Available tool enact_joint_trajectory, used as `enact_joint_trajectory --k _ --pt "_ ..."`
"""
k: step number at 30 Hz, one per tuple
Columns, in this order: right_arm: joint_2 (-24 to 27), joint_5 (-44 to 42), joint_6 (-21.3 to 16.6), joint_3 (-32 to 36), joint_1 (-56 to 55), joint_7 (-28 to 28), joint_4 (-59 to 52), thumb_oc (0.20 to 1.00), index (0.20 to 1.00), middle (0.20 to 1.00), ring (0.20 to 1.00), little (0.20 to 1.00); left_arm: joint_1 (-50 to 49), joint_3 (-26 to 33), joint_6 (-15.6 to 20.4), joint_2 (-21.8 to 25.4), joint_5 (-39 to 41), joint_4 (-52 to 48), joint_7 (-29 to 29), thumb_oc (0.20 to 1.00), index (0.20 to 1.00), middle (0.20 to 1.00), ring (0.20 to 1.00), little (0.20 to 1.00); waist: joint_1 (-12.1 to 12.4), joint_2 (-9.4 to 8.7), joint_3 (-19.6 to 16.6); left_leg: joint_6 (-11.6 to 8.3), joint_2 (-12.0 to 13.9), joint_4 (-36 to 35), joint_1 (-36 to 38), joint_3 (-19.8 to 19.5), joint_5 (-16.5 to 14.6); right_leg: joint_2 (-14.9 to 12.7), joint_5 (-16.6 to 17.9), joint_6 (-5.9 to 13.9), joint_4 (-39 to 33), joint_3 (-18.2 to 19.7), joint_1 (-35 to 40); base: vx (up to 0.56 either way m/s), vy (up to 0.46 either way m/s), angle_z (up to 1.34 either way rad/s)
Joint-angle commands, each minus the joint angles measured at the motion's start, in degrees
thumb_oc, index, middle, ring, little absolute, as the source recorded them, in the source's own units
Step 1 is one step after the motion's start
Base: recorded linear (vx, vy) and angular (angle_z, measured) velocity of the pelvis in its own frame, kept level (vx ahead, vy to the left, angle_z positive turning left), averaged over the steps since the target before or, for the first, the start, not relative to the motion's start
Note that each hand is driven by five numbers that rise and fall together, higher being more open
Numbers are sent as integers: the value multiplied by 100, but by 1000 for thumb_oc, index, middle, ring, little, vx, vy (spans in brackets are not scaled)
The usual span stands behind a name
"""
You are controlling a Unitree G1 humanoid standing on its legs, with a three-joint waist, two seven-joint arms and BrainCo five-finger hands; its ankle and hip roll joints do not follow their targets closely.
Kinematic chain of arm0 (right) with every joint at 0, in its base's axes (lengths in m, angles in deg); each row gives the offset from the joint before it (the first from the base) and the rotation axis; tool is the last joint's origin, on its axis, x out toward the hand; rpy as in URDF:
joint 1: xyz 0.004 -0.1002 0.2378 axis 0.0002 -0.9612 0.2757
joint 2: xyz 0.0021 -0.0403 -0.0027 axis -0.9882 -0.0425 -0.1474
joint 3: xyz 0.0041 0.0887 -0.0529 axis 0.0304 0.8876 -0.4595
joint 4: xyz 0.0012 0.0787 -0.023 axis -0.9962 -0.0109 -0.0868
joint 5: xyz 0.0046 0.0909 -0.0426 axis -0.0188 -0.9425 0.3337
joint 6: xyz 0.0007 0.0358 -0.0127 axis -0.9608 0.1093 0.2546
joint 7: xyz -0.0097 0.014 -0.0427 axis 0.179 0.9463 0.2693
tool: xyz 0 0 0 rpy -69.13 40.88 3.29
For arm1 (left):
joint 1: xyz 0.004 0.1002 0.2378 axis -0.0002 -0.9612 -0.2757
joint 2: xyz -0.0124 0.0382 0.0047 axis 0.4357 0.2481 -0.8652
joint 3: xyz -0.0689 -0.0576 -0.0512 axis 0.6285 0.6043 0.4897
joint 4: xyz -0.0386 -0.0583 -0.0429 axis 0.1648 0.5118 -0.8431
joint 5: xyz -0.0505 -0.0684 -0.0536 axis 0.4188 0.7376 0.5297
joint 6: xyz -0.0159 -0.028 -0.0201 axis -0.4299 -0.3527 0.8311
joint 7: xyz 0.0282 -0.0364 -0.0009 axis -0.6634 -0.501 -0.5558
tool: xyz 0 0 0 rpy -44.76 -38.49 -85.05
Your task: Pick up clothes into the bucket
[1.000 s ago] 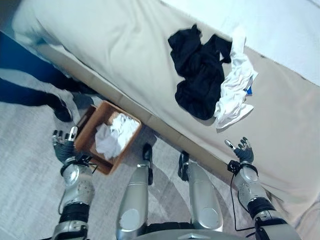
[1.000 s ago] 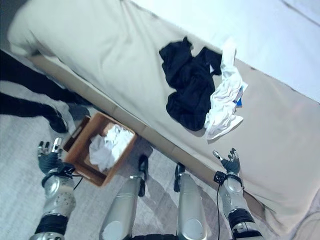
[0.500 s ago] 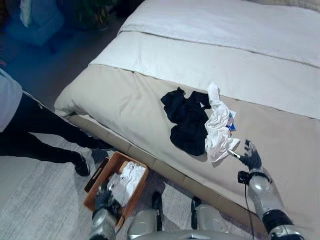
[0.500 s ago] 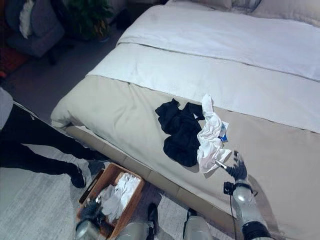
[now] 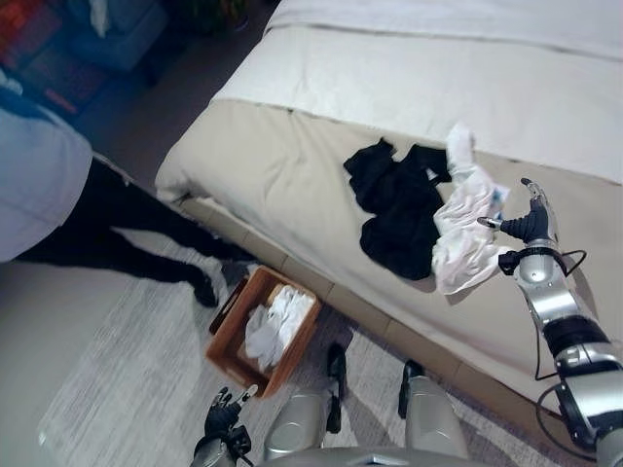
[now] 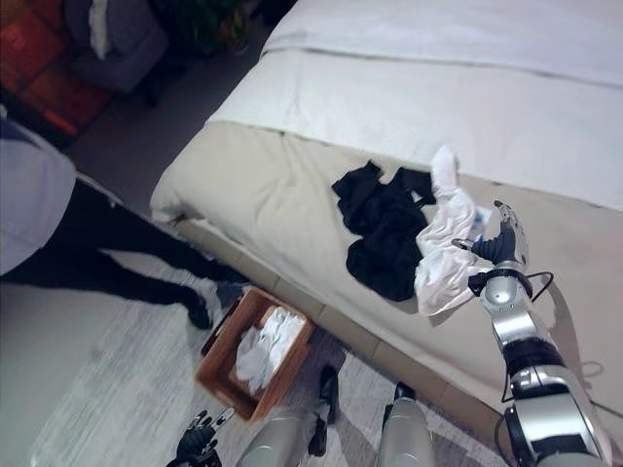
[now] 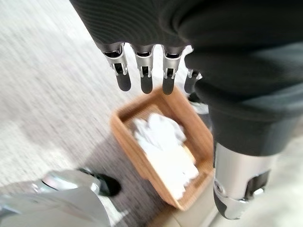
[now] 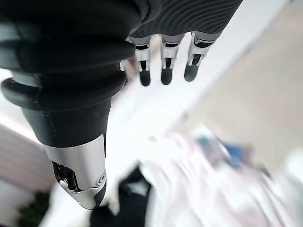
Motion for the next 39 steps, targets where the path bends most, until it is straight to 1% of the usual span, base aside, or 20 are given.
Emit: enact_joint_trajectory --k 1,2,3,4,5,8,9,11,15,17,18,20,26,27,28,30,32,33,36,39 --pt "309 -14 73 -425 673 -56 322 1000 1000 1000 1000 1000 120 -177 88 159 271 -323 -12 1000 1000 1000 1000 1000 -70 -221 343 252 -326 411 188 -146 -514 -163 642 336 -978 39 490 -53 -4 11" --pt "399 12 157 -588 955 -41 897 1000 1000 1000 1000 1000 75 -378 109 129 351 -471 23 1000 1000 1000 1000 1000 -35 -132 485 241 -364 455 50 -206 -488 -249 540 300 -730 25 301 -51 0 20" --pt "399 11 154 -594 962 -41 903 1000 1000 1000 1000 1000 76 -376 109 127 351 -471 23 1000 1000 1000 1000 1000 -37 -132 483 241 -366 457 45 -206 -489 -252 537 300 -723 26 293 -56 -8 19" --pt "489 -24 176 -672 1208 -40 1259 1000 1000 1000 1000 1000 40 -544 129 124 452 -759 56 1000 1000 1000 1000 1000 0 -29 625 236 -412 519 -131 -249 -462 -300 469 275 -457 48 35 -33 -3 18" --pt "489 -24 176 -672 1208 -40 1259 1000 1000 1000 1000 1000 40 -544 129 124 452 -759 56 1000 1000 1000 1000 1000 0 -30 625 236 -412 519 -132 -249 -462 -300 468 275 -456 48 34 -60 -18 20" --pt "551 -54 218 -799 1505 -105 1473 1000 1000 1000 1000 1000 61 -777 162 111 633 -1110 71 1000 1000 1000 1000 1000 14 73 931 231 -470 631 -427 -287 -427 -390 337 229 -1 118 -382 -41 -23 12" --pt "552 -55 218 -801 1509 -105 1475 1000 1000 1000 1000 1000 62 -777 162 110 633 -1110 71 1000 1000 1000 1000 1000 15 70 929 232 -473 634 -432 -285 -427 -394 333 230 8 122 -391 -49 -15 7" --pt "649 -6 288 -1058 1879 -32 1784 1000 1000 1000 1000 1000 165 -987 155 119 646 -1329 59 1000 1000 1000 1000 1000 25 120 1112 243 -531 759 -629 -280 -443 -450 288 222 291 180 -679 -44 -17 12" --pt "827 117 445 -1302 2222 165 2205 1000 1000 1000 1000 1000 240 -1173 146 124 686 -1526 77 1000 1000 1000 1000 1000 65 162 1113 252 -611 898 -900 -247 -475 -531 273 212 501 253 -1022 -19 2 8" --pt "939 313 692 -1566 2702 395 2588 1000 1000 1000 1000 1000 298 -1327 113 180 719 -1766 92 1000 1000 1000 1000 1000 75 166 1113 263 -643 1019 -1103 -220 -501 -554 274 205 585 300 -1232 -9 0 2" --pt "947 371 739 -1640 2822 440 2699 849 849 849 849 849 332 -1364 106 167 726 -1793 98 1000 1000 1000 1000 1000 67 155 1113 267 -655 1062 -1153 -208 -516 -558 279 203 589 315 -1266 0 0 0" --pt "923 367 752 -1672 2977 270 2652 200 200 200 200 200 419 -1408 93 130 773 -1813 41 1000 1000 1000 1000 1000 38 127 1113 288 -675 1131 -1234 -171 -554 -550 310 209 601 365 -1354 -16 34 5" --pt "805 -12 521 -1409 2761 -160 1967 200 200 200 200 200 543 -1365 166 129 790 -1952 -94 1000 1000 1000 1000 1000 -44 16 1113 323 -693 1402 -1410 -48 -691 -537 388 243 585 495 -1474 -19 36 -4" --pt "766 -197 380 -1249 2664 -401 1573 200 200 200 200 200 563 -1305 185 122 770 -1921 -126 1000 1000 1000 1000 1000 -76 -29 1113 331 -693 1453 -1407 -16 -741 -527 415 259 549 528 -1450 -17 81 -10" --pt "760 -306 175 -1063 2364 -691 503 200 200 200 200 200 574 -1176 255 166 783 -1939 -168 1000 1000 1000 1000 1000 -128 -120 1113 339 -673 1546 -1409 72 -808 -484 488 289 496 613 -1456 -22 108 -11" --pt "891 -204 55 -830 2194 -961 -522 200 200 200 200 200 585 -1056 314 224 745 -1884 -209 1000 1000 1000 1000 1000 -186 -241 1113 349 -638 1585 -1376 142 -880 -429 572 326 395 693 -1412 -15 97 -33" --pt "1006 -118 31 -760 2171 -1028 -836 200 200 200 200 200 596 -981 336 249 742 -1838 -225 1000 1000 1000 1000 1000 -199 -294 1113 359 -618 1593 -1345 176 -910 -404 613 349 345 726 -1385 -5 71 -30" --pt "1206 -116 -74 -561 2259 -1269 -1316 200 200 200 200 200 674 -894 403 303 687 -1801 -265 1000 1000 1000 1000 1000 -246 -433 1113 373 -580 1599 -1223 257 -991 -347 730 420 154 798 -1243 -5 71 -29" --pt "1488 -40 -149 -277 2360 -1566 -1919 200 200 200 200 200 826 -792 498 437 654 -1943 -296 1000 1000 1000 1000 1000 -293 -617 1113 401 -514 1585 -979 357 -1092 -258 903 510 -135 872 -965 -8 72 -40" --pt "1751 -9 -235 -60 2459 -1744 -2378 200 200 200 200 200 1023 -656 628 682 606 -2515 -325 1000 1000 1000 1000 1000 -316 -819 1113 445 -445 1541 -616 475 -1172 -174 1128 613 -537 945 -513 16 51 -28"
